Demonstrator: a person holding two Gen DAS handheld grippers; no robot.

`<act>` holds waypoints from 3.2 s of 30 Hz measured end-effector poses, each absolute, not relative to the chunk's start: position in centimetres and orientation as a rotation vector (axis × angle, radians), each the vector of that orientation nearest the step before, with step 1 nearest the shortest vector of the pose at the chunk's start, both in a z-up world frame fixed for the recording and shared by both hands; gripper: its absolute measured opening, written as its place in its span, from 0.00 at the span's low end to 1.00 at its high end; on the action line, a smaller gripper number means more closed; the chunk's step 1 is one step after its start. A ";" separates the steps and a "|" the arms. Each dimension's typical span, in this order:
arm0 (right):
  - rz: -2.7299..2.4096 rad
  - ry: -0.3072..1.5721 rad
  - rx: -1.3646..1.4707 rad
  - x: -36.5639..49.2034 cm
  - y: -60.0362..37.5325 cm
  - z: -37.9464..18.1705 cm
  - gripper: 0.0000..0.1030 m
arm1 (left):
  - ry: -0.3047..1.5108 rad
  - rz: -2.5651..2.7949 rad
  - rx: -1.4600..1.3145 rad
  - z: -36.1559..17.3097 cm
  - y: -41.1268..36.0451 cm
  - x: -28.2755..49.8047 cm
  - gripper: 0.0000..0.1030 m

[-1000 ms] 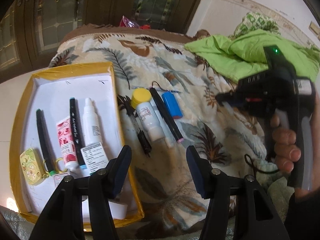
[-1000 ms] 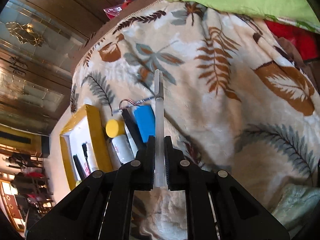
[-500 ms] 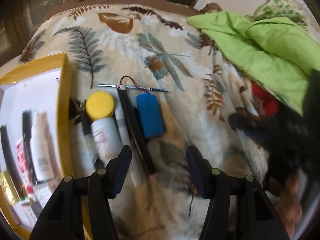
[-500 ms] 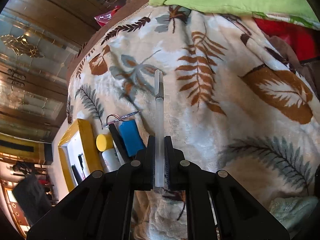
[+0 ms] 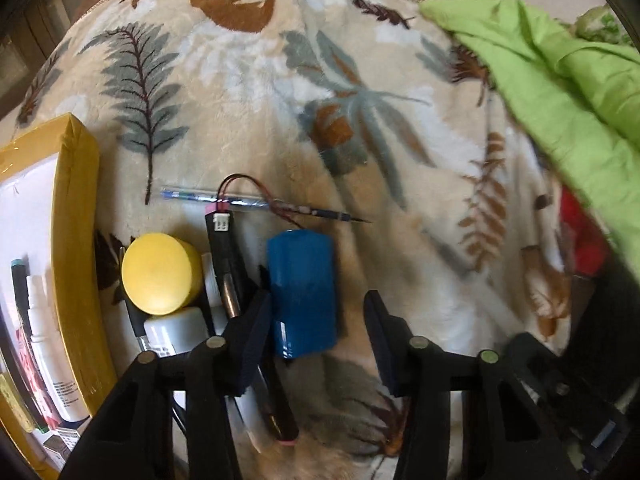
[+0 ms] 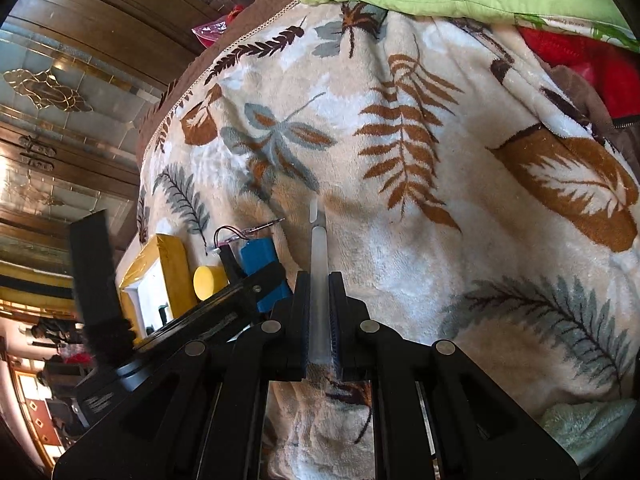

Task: Organize rigid objects
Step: 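Grasp the clear plastic stick with the right tool while the left tool grasps the blue battery pack, then carry the clear stick with the right tool while the left tool carries the battery over the tray, then lower the clear stick into the tray with the right tool while the left tool places the battery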

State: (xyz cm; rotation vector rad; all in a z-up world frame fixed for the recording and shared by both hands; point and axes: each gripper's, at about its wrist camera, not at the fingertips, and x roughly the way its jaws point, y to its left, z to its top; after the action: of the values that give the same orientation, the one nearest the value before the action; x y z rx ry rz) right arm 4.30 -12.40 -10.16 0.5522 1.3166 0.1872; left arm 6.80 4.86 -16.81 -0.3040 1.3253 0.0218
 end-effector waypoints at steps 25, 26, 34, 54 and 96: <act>0.174 1.308 0.569 4.4 -12.9 -10.3 0.08 | 1.357 -0.152 -0.351 -16.9 3.2 -2.4 0.33; 0.171 1.306 0.571 4.3 -12.9 -10.3 0.08 | 1.351 -0.160 -0.351 -16.8 2.9 -3.0 0.33; 0.180 1.312 0.553 4.4 -12.4 -10.4 0.08 | 1.313 -0.248 -0.475 -14.7 5.8 -7.1 0.33; 0.583 1.198 0.430 0.9 0.8 -6.2 0.08 | 1.019 0.008 -0.677 -8.1 26.7 -10.0 0.33; 0.404 1.289 -0.048 -1.7 16.2 -14.0 0.08 | 1.194 0.455 -0.472 -15.3 31.2 -7.1 0.34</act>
State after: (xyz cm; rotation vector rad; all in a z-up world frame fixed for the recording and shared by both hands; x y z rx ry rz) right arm -1.73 16.21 -14.05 -0.0484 1.2886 0.4036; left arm -7.11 31.24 -15.27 -0.4718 1.1935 0.4552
